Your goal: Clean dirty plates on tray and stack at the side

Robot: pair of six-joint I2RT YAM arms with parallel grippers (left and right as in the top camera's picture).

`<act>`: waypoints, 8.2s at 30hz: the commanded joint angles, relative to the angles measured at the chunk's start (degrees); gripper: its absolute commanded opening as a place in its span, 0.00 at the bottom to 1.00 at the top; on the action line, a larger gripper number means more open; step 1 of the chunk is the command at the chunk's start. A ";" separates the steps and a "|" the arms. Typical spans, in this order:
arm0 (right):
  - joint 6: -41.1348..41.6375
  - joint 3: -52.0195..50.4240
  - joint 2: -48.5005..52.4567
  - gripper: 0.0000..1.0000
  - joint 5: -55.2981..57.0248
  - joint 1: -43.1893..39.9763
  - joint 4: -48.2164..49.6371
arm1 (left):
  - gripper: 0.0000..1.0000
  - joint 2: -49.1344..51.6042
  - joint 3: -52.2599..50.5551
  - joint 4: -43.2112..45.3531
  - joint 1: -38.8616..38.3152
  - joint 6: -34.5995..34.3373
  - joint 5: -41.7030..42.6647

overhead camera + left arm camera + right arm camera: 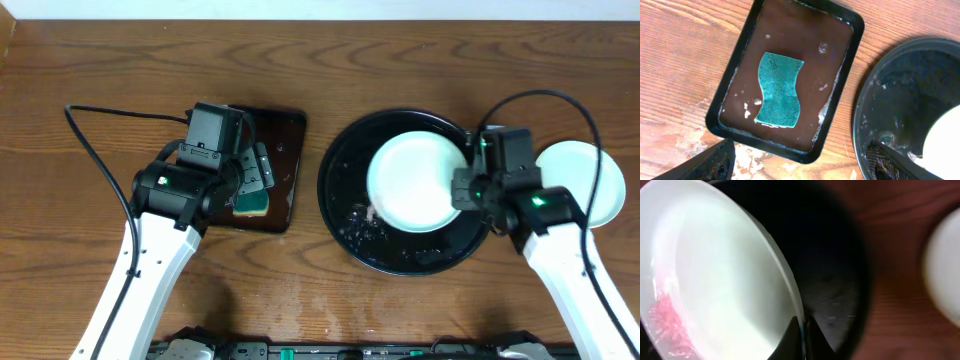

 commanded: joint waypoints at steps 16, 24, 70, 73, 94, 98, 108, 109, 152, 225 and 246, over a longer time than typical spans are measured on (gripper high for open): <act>-2.73 0.22 -5.03 0.01 22.49 7.67 -2.54 | 0.84 -0.20 1.11 -0.15 0.20 -0.33 0.09; -0.13 0.22 -5.01 0.01 42.80 25.33 -4.11 | 0.84 -0.20 1.11 -0.15 0.20 -0.33 0.09; -11.54 0.22 -5.01 0.01 73.64 51.89 3.06 | 0.85 -0.20 1.11 -0.15 0.20 -0.33 0.09; -10.12 0.22 -5.01 0.01 70.16 51.93 4.44 | 0.85 -0.20 1.11 -0.15 0.20 -0.33 0.09; -1.75 0.15 -4.70 0.01 70.60 47.45 4.68 | 0.85 -0.20 1.11 -0.15 0.20 -0.35 0.09; 19.52 0.15 -5.55 0.01 58.07 38.97 -3.69 | 0.85 -0.20 1.11 -0.15 0.20 -0.33 0.09; 15.87 0.17 -5.75 0.01 13.57 -4.50 -1.88 | 0.85 -0.20 1.11 -0.15 0.20 -0.33 0.09; 15.02 0.15 -5.73 0.01 10.25 -9.99 -1.38 | 0.85 -0.20 1.11 -0.15 0.20 -0.33 0.09; -1.25 1.44 -27.26 0.99 -37.59 -9.18 3.32 | 0.85 -0.20 1.11 -0.15 0.20 -0.33 0.09; -19.91 -52.74 -69.83 0.99 -18.67 -3.19 38.66 | 0.86 -4.59 0.22 -0.02 0.33 0.02 -0.85; -19.91 -52.74 -69.81 0.99 -18.67 -3.19 38.69 | 0.86 -62.58 -42.71 35.98 12.79 10.95 4.39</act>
